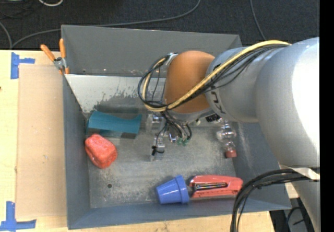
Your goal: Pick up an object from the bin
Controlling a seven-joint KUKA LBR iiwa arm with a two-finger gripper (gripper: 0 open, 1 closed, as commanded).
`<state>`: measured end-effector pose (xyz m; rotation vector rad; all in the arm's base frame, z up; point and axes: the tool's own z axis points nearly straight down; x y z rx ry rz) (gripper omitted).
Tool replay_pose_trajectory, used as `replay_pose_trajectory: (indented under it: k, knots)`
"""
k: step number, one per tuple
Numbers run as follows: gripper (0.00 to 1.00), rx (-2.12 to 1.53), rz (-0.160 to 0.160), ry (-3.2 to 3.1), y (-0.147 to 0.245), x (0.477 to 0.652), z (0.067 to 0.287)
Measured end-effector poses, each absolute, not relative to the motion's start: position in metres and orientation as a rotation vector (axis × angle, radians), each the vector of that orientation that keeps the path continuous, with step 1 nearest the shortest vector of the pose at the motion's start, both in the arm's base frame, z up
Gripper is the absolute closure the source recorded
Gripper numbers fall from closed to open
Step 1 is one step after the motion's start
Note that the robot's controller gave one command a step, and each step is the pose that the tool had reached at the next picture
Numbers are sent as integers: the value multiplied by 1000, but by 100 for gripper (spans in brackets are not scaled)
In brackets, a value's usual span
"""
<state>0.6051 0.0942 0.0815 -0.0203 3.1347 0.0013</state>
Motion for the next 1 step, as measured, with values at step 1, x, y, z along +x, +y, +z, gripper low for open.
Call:
replay_pose_trajectory:
  k: [1]
  knots:
    - [100,224,-22,3148,167,603,72]
